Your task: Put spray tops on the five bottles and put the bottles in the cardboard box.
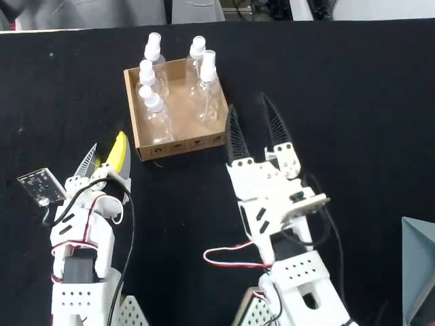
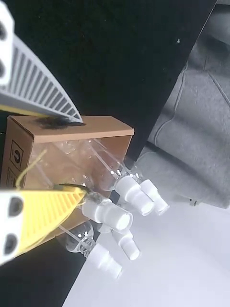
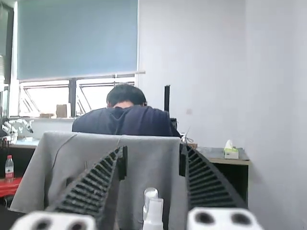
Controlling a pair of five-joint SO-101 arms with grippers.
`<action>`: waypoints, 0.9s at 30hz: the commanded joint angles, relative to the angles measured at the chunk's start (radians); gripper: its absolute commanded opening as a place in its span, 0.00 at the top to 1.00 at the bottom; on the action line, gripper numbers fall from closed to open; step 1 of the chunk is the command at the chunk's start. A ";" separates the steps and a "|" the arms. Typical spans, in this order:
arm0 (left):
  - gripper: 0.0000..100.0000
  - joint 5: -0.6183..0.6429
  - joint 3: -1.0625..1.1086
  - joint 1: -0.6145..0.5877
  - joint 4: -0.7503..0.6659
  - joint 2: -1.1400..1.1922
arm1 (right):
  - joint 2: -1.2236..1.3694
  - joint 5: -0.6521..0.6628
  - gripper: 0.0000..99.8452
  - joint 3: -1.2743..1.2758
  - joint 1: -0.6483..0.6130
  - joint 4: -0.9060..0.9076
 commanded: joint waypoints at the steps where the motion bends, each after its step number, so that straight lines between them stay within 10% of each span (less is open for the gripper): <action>1: 0.80 0.002 0.022 -0.007 -0.021 -0.005 | -0.073 -0.008 0.87 0.001 0.009 -0.003; 27: 0.80 0.002 0.022 0.002 -0.020 0.000 | -0.691 -0.008 0.87 0.012 0.009 0.514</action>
